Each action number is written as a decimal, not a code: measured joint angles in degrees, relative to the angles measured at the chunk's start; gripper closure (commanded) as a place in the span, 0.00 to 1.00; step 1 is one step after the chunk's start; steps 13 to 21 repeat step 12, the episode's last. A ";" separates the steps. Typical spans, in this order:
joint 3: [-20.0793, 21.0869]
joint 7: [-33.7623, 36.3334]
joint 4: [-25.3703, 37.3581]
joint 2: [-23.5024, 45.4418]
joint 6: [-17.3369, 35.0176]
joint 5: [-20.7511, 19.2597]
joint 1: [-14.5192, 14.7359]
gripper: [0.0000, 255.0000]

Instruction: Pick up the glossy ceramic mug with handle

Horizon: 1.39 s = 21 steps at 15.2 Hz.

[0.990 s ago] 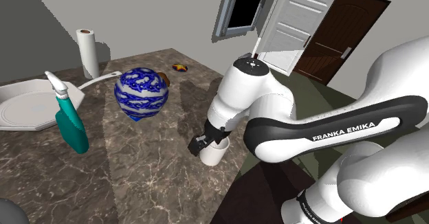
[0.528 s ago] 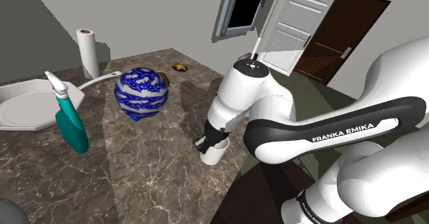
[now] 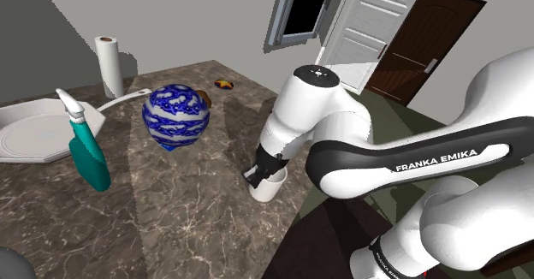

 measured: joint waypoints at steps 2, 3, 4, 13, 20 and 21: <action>-0.70 -0.79 0.55 -1.34 -1.78 0.66 0.45 1.00; -0.93 -1.03 1.07 -1.76 -2.69 0.82 0.56 1.00; -1.27 -1.38 1.27 -2.53 -3.62 1.17 0.84 1.00; -3.08 -2.98 4.81 -5.87 -10.31 2.15 1.66 1.00; -3.08 -2.98 4.81 -5.87 -10.31 2.15 1.66 1.00; -3.08 -2.98 4.81 -5.87 -10.31 2.15 1.66 1.00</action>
